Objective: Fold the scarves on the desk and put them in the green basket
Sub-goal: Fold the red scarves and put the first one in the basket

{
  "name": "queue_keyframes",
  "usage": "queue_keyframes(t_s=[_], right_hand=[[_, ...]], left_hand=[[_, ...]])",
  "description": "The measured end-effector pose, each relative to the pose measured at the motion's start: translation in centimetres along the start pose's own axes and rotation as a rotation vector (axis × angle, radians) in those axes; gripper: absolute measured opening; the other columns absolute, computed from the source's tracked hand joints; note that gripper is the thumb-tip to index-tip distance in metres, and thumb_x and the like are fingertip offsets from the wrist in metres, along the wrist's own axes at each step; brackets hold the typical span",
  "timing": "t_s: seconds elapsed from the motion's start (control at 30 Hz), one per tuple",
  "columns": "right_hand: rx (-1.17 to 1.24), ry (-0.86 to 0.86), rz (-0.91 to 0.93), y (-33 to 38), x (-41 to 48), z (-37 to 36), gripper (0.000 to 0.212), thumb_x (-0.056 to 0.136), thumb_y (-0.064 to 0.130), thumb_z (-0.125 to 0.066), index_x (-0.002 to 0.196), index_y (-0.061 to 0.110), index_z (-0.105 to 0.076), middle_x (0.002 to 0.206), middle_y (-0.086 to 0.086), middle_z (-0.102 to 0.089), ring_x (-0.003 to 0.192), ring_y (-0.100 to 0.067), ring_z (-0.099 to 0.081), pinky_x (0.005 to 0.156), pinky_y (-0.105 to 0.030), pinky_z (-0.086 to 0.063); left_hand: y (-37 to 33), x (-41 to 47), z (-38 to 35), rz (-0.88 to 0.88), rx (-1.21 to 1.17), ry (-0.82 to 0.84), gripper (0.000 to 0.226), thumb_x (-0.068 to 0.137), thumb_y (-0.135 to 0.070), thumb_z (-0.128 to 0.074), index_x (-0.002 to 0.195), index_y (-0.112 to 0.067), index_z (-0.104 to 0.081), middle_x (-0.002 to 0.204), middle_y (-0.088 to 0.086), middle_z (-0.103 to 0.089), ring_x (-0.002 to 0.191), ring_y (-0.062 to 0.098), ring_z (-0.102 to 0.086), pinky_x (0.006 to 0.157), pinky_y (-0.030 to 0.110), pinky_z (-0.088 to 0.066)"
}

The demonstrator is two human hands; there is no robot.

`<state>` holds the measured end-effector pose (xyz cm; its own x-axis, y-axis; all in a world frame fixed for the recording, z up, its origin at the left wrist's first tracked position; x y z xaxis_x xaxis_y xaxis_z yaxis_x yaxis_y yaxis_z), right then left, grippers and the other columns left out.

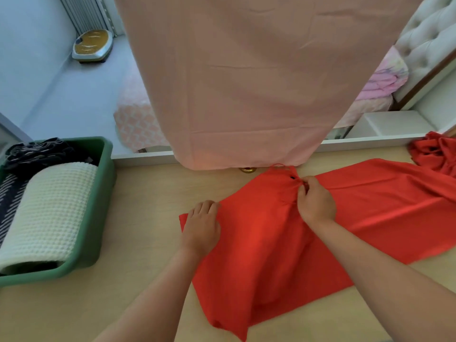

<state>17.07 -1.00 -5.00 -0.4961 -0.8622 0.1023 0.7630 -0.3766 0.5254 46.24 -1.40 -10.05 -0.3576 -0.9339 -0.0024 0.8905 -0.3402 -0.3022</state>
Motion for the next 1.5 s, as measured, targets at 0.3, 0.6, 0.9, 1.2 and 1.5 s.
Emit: queue_keyframes(t_s=[0.3,0.6,0.9,1.2,1.5], right_hand=[[-0.008,0.423,-0.198,-6.3,0.0,-3.8,0.045,0.089,0.025,-0.057,0.133,0.014,-0.049,0.125,-0.015,-0.062,0.117,-0.034,-0.058,0.097,-0.039,-0.044],[-0.258,0.547,-0.154,-10.3,-3.0,0.4,0.031,0.080,0.048,-0.054,0.096,0.026,-0.069,0.105,-0.003,-0.072,0.112,-0.029,-0.060,0.092,-0.038,-0.042],[0.052,0.335,0.006,-11.6,-2.8,4.6,0.025,0.095,0.035,-0.058,0.113,0.017,-0.059,0.102,-0.010,-0.070,0.100,-0.032,-0.064,0.081,-0.038,-0.047],[-0.623,0.285,0.192,-14.4,-6.0,5.5,0.052,0.081,0.042,-0.068,0.126,0.021,-0.051,0.114,-0.007,-0.060,0.110,-0.029,-0.055,0.089,-0.041,-0.042],[-0.309,0.667,0.806,-10.4,-15.5,1.3,0.042,0.063,0.061,-0.062,0.095,0.033,-0.060,0.100,0.008,-0.050,0.093,-0.014,-0.050,0.082,-0.034,-0.038]], left_hand=[[-0.6,-3.0,-5.8,0.135,0.133,0.359,0.084,0.078,-0.073,0.000,0.152,-0.036,0.014,0.154,-0.007,0.027,0.149,0.024,0.020,0.121,0.049,0.004],[-7.8,-4.9,-4.4,-0.030,0.013,0.032,0.038,0.085,-0.032,-0.055,0.123,-0.026,-0.056,0.123,-0.003,-0.053,0.112,0.023,-0.051,0.090,0.039,-0.045],[-12.9,-8.9,-7.2,-0.107,0.089,0.224,0.064,0.083,-0.066,-0.040,0.136,-0.033,-0.049,0.138,-0.004,-0.046,0.128,0.023,-0.043,0.097,0.042,-0.043],[-12.9,-12.5,-6.3,-0.068,0.024,0.213,0.082,0.076,-0.080,-0.045,0.142,-0.031,-0.045,0.153,-0.004,-0.034,0.144,0.020,-0.026,0.117,0.040,-0.021],[-10.1,-17.5,-5.8,-0.152,0.092,0.072,0.023,0.073,-0.049,-0.054,0.089,-0.034,-0.063,0.088,-0.010,-0.055,0.081,0.017,-0.054,0.066,0.032,-0.039]])
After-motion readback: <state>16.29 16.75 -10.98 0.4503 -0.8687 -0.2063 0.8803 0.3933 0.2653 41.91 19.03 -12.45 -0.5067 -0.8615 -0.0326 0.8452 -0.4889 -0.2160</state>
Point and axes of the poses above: each hand's wrist, its own x-axis towards the middle knuckle, its own z-axis out of the back of the hand, y = z × x, the point moved 3 cm from there along x, towards the middle knuckle
